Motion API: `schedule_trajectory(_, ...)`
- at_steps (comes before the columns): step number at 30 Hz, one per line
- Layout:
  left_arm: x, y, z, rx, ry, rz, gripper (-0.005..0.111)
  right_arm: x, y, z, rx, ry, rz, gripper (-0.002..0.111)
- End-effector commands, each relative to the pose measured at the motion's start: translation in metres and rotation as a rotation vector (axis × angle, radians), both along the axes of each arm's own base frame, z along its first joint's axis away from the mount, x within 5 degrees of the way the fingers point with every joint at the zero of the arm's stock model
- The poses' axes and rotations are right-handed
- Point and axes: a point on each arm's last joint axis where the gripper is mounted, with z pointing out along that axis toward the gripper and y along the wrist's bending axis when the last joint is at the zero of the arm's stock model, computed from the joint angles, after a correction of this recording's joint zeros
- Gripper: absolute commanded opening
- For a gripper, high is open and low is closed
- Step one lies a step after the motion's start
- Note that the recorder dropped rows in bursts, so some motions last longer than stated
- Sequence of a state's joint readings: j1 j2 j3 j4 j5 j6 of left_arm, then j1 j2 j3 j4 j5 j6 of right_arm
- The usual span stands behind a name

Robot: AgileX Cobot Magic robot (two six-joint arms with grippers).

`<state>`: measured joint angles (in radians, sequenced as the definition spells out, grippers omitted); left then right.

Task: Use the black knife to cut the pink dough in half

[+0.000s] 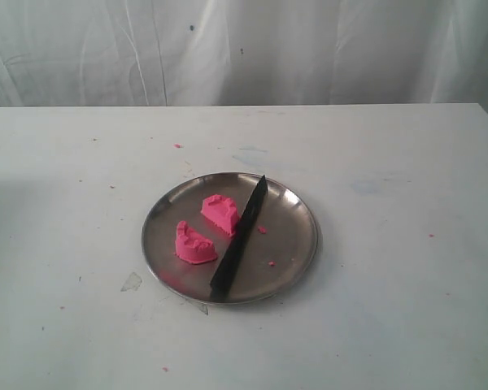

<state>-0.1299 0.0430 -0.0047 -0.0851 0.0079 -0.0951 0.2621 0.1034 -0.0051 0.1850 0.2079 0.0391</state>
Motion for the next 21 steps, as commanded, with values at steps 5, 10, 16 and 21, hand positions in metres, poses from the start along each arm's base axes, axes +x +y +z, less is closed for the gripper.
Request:
schedule_trajectory(5, -0.0028, 0.0, -0.0002, -0.006, -0.026, -0.003, 0.0, -0.0001, -0.0004, -0.0009, 0.002, -0.005, -0.005, 0.0)
schedule_trajectory(10, -0.0028, 0.0, -0.0002, -0.006, -0.026, -0.003, 0.0, -0.0001, -0.0004, -0.0009, 0.002, -0.005, -0.005, 0.0)
schedule_trajectory(16, -0.0028, 0.0, -0.0002, -0.006, -0.026, -0.003, 0.0, -0.0001, -0.0004, -0.0009, 0.002, -0.005, -0.005, 0.0)
schedule_trajectory(21, -0.0028, 0.0, -0.0002, -0.006, -0.026, -0.003, 0.0, -0.0001, -0.0004, -0.0009, 0.002, -0.005, -0.005, 0.0)
